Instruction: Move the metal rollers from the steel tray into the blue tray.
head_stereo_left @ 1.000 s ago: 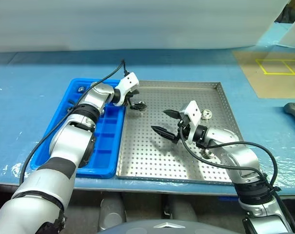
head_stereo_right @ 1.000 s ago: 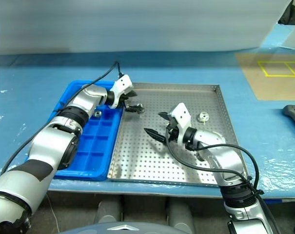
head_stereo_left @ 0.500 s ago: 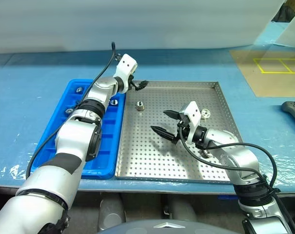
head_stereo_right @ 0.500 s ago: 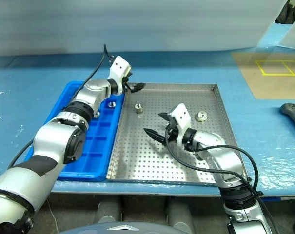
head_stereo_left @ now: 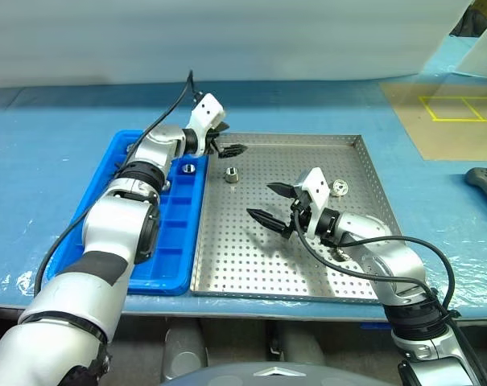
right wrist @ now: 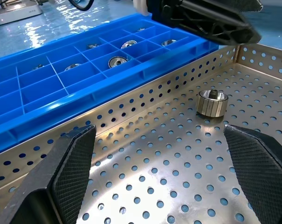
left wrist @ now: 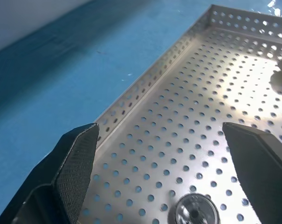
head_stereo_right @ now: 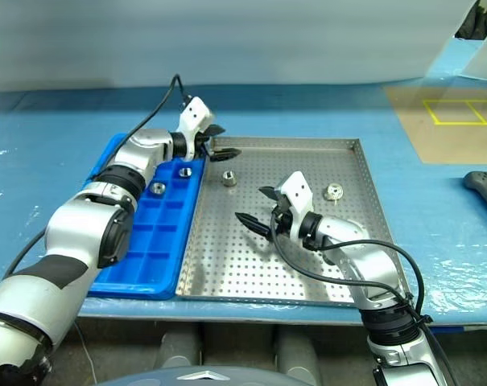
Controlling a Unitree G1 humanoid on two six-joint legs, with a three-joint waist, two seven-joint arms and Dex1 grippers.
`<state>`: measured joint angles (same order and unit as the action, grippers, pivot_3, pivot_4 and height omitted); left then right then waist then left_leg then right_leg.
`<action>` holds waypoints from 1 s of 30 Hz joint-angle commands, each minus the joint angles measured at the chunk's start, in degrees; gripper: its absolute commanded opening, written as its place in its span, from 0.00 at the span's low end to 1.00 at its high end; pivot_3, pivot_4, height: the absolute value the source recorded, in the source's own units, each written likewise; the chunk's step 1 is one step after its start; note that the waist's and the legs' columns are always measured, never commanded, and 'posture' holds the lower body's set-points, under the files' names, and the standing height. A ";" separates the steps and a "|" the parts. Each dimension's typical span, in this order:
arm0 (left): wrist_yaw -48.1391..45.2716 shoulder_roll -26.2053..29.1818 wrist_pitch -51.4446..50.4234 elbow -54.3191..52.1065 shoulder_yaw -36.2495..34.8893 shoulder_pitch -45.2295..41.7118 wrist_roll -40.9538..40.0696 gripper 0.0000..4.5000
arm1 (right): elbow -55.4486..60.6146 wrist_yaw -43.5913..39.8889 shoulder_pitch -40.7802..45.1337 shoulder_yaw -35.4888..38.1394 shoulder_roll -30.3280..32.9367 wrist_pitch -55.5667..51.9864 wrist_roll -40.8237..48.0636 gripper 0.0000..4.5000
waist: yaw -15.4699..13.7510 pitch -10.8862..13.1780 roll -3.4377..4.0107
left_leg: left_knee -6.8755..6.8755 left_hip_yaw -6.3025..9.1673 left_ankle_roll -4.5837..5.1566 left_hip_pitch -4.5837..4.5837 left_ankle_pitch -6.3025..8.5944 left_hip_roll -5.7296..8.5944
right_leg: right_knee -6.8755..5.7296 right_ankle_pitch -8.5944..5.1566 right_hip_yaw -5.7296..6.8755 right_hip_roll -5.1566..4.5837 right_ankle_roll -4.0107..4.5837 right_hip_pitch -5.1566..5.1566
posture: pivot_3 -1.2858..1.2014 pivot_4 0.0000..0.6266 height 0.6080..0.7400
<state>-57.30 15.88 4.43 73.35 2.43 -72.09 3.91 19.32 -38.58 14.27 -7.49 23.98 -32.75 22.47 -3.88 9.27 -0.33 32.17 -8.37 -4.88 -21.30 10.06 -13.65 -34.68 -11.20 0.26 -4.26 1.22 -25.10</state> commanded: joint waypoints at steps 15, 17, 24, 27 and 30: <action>-4.04 0.18 7.32 1.19 9.17 -3.71 10.79 0.99 | 4.28 4.19 -1.09 2.75 -1.38 -0.81 1.85 1.00 | -0.02 0.01 -0.02 | -0.01 -0.01 0.00 0.00 0.00 0.00 | 0.01 0.00 0.00 -0.01 0.00 0.00 | 0.45 0.24 1.00; -3.65 0.13 7.59 1.45 9.47 -4.00 11.30 0.99 | 4.52 4.82 -1.26 2.75 -1.53 -0.90 1.93 1.00 | -0.01 0.01 -0.02 | -0.01 -0.01 0.00 0.01 0.00 0.00 | 0.00 0.00 -0.01 -0.01 0.00 0.00 | 0.44 0.24 1.00; -2.70 0.11 8.51 2.31 11.15 -4.49 13.87 0.99 | 6.10 6.70 -2.52 2.28 -2.77 -1.53 2.44 1.00 | 0.10 0.02 -0.03 | -0.04 -0.02 0.00 0.02 0.00 0.00 | 0.01 0.00 -0.02 0.00 0.00 0.00 | 0.43 0.24 1.00; -2.43 0.08 8.59 2.56 11.56 -4.75 14.54 0.99 | 6.83 7.10 -2.93 2.27 -3.02 -1.98 2.61 1.00 | 0.08 0.02 -0.03 | -0.03 -0.02 0.00 0.03 0.00 0.00 | 0.01 0.00 -0.02 0.00 -0.01 0.00 | 0.43 0.24 1.00; -2.23 0.00 8.43 2.71 11.27 -4.92 14.60 0.99 | 7.50 7.35 -3.30 2.43 -3.07 -2.26 2.85 1.00 | 0.09 0.02 -0.03 | -0.03 -0.02 0.00 0.03 0.00 0.00 | 0.01 0.00 -0.02 0.00 -0.01 0.00 | 0.42 0.24 1.00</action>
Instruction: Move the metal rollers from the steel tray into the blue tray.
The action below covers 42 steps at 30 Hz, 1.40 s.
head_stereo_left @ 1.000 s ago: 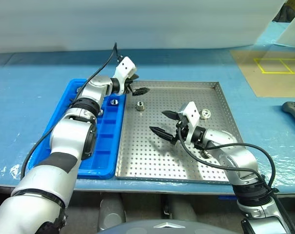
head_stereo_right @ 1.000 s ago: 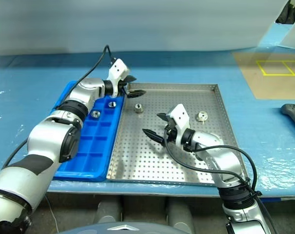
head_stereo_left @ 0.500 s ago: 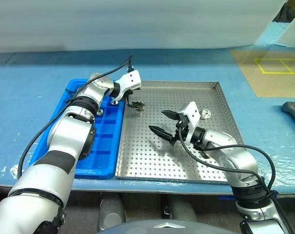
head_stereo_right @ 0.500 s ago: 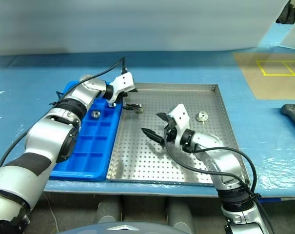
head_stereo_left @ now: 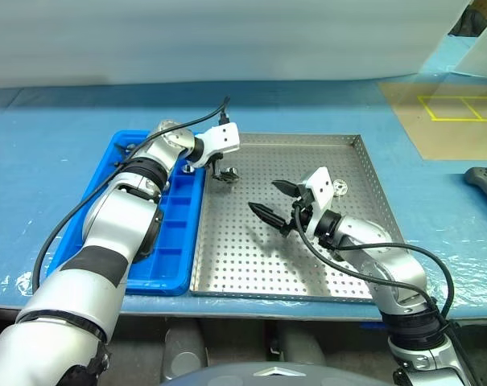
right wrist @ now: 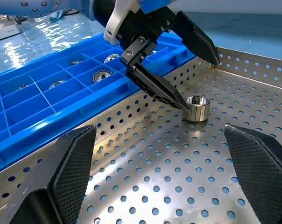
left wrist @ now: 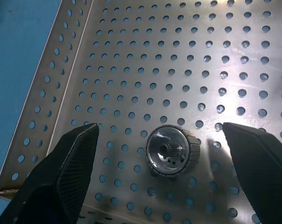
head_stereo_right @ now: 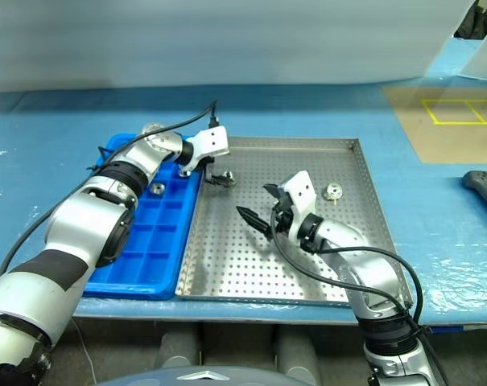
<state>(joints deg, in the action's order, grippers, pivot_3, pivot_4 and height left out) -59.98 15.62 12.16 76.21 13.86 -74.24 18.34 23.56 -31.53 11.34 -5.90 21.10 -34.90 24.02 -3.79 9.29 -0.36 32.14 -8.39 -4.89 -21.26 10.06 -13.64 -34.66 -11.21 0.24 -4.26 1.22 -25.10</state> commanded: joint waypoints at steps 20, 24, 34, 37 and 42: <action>-1.11 2.09 0.23 -0.54 -1.43 -0.70 -0.88 0.99 | 6.02 0.70 -4.90 -2.79 0.15 0.76 -0.57 1.00 | 0.02 0.02 -0.03 | -0.02 -0.01 0.00 0.02 0.00 0.00 | 0.02 0.00 -0.01 0.00 -0.01 0.00 | 0.43 0.24 1.00; -0.54 1.36 1.01 -0.70 -1.98 0.43 -1.40 0.99 | 5.96 1.01 -5.04 -3.24 -0.36 0.87 -0.77 1.00 | 0.01 0.02 -0.03 | -0.02 -0.01 0.00 0.02 0.00 0.00 | 0.02 0.00 -0.01 0.00 -0.01 0.00 | 0.43 0.24 1.00; 1.93 -0.07 2.10 -0.55 -0.96 2.25 -0.36 0.99 | 6.64 1.96 -5.79 -3.37 -1.00 0.68 -0.71 1.00 | 0.06 0.04 -0.06 | -0.02 -0.02 0.00 0.02 0.00 0.00 | 0.02 0.00 -0.02 0.00 -0.01 0.00 | 0.42 0.24 1.00; 2.56 -0.26 1.88 -0.34 -0.55 2.24 0.22 0.99 | 6.83 2.27 -5.89 -3.38 -1.14 0.59 -0.67 1.00 | 0.07 0.04 -0.06 | -0.02 -0.02 0.00 0.04 0.00 0.00 | 0.01 0.00 -0.02 0.00 -0.01 0.00 | 0.42 0.24 1.00; 3.55 -0.54 0.54 0.01 -0.23 1.50 0.89 0.99 | 7.17 2.50 -6.19 -3.23 -1.06 0.47 -0.53 1.00 | 0.06 0.04 -0.06 | -0.02 -0.02 0.00 0.03 0.00 0.00 | 0.02 0.00 -0.03 0.00 -0.01 0.00 | 0.42 0.24 1.00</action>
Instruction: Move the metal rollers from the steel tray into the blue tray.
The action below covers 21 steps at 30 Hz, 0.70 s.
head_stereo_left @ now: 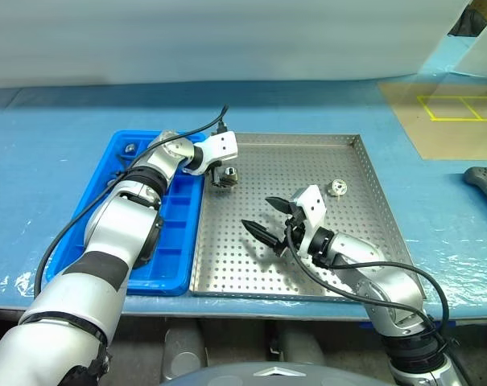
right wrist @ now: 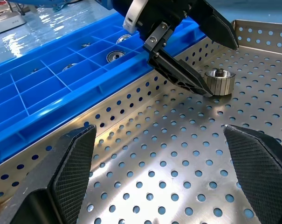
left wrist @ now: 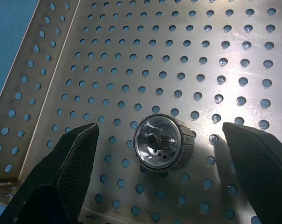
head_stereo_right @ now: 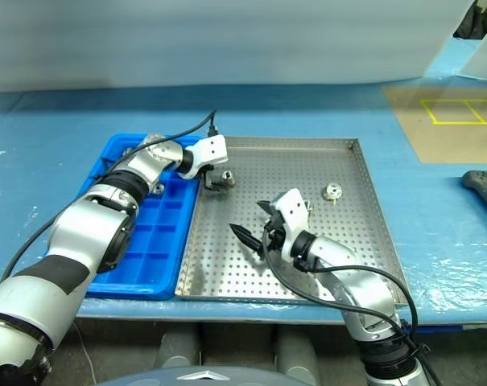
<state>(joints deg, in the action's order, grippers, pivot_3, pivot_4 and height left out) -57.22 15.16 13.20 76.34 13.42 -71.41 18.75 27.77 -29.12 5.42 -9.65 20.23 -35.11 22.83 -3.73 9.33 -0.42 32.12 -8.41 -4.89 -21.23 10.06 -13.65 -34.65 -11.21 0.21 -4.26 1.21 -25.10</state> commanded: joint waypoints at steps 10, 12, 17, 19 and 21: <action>0.88 -0.99 -3.89 0.56 1.10 -3.54 2.05 0.99 | 3.10 0.20 -0.08 0.61 -0.23 0.31 1.05 1.00 | 0.07 0.00 0.00 | 0.00 0.00 0.00 0.00 0.00 0.00 | 0.00 0.00 0.00 0.00 0.00 0.00 | 0.42 0.24 1.00; 1.11 -1.11 -4.19 0.66 0.96 -3.99 2.13 0.99 | 3.17 0.25 -0.05 0.59 -0.25 0.22 1.07 1.00 | 0.14 0.00 -0.01 | 0.00 0.00 0.00 0.00 0.00 0.00 | 0.00 0.00 0.00 0.00 0.00 0.00 | 0.42 0.24 1.00; 1.57 -1.37 -5.02 1.01 1.13 -4.39 2.88 0.99 | 3.50 0.53 -0.02 0.62 -0.35 -0.03 1.14 1.00 | 0.45 0.00 -0.01 | 0.00 0.00 0.00 0.00 0.00 0.00 | 0.01 0.00 0.00 0.00 0.00 0.00 | 0.42 0.24 1.00; 1.88 -1.50 -5.31 1.15 1.48 -4.47 3.48 0.99 | 3.63 0.67 -0.07 0.57 -0.41 -0.11 1.17 1.00 | 0.70 0.01 -0.01 | 0.00 0.00 0.00 -0.01 0.00 0.00 | 0.01 0.00 0.00 0.00 0.00 0.00 | 0.42 0.24 1.00; 1.75 -1.62 -5.90 1.26 1.36 -4.66 3.47 0.99 | 3.83 0.82 -0.14 0.52 -0.43 -0.24 1.22 1.00 | 0.96 0.01 -0.01 | 0.00 0.00 0.00 -0.01 0.00 0.00 | 0.01 0.00 0.00 0.00 0.00 0.00 | 0.41 0.24 1.00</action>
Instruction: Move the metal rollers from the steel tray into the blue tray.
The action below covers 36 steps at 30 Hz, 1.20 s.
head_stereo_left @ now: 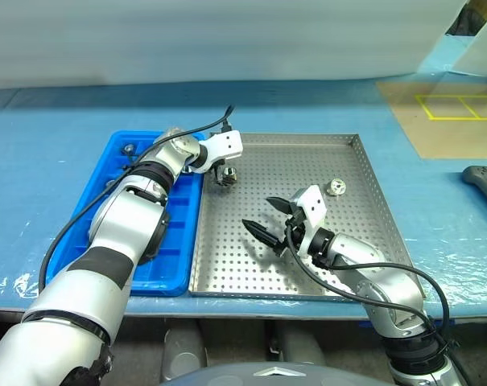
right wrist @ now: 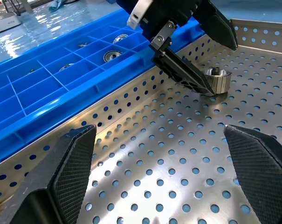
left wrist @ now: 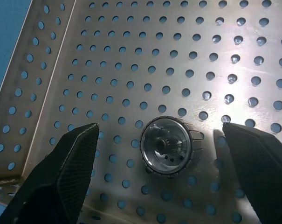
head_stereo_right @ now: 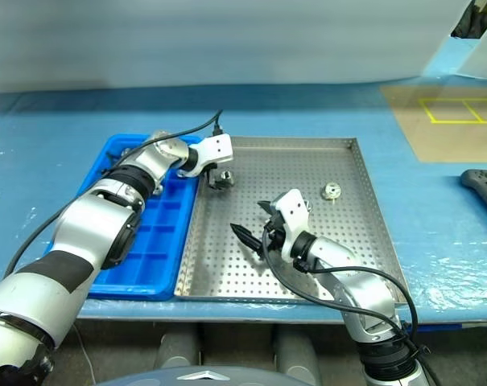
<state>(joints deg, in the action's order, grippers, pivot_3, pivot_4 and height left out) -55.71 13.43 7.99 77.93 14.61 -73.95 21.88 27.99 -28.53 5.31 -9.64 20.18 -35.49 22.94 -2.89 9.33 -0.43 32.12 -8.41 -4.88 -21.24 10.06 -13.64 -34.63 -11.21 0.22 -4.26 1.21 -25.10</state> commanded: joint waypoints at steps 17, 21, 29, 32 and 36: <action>2.25 0.62 -3.75 0.27 1.10 -1.83 2.78 0.42 | 4.11 0.94 0.04 0.70 -0.62 -0.12 1.26 1.00 | 0.52 0.00 0.00 | 0.00 0.00 0.01 0.01 0.01 0.00 | 0.01 0.00 -0.02 0.00 0.00 0.00 | 0.41 0.24 1.00; 2.99 0.40 -3.67 0.15 -0.41 -1.86 1.46 0.42 | 3.96 0.96 0.04 0.70 -0.70 0.07 1.13 1.00 | 0.52 0.00 -0.01 | 0.00 0.00 0.01 0.01 0.01 0.00 | 0.01 0.00 -0.01 0.00 0.00 0.00 | 0.41 0.24 1.00; 4.11 -0.02 -4.14 -0.52 -6.37 -2.48 -4.02 0.42 | 3.05 0.53 0.36 0.64 -0.59 0.47 0.84 1.00 | 0.50 0.03 -0.03 | 0.00 0.00 0.02 -0.01 0.01 0.00 | 0.03 0.00 -0.01 0.00 0.00 -0.01 | 0.42 0.24 1.00; 1.69 0.34 -4.11 -1.03 -7.95 -2.61 -5.75 0.42 | 2.25 -0.09 1.05 0.67 -0.52 0.75 0.90 1.00 | 0.47 0.03 -0.04 | 0.00 0.00 0.02 -0.01 0.01 0.00 | 0.04 0.00 -0.01 0.00 0.00 0.00 | 0.43 0.24 1.00; -2.60 1.05 -4.17 -2.05 -9.34 -2.87 -7.87 0.42 | 1.33 -1.36 2.70 1.08 -0.62 0.92 1.56 1.00 | 0.42 0.04 -0.05 | -0.02 0.00 0.02 -0.01 0.01 0.00 | 0.04 0.00 0.00 0.00 0.01 -0.01 | 0.44 0.24 1.00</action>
<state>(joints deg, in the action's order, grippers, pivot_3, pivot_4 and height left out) -56.51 13.51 3.78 78.20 6.56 -74.16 15.83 28.56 -29.12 6.97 -9.60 19.82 -35.60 23.04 -2.47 9.37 -0.48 32.10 -8.41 -4.87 -21.25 10.08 -13.64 -34.59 -11.22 0.22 -4.26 1.21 -25.11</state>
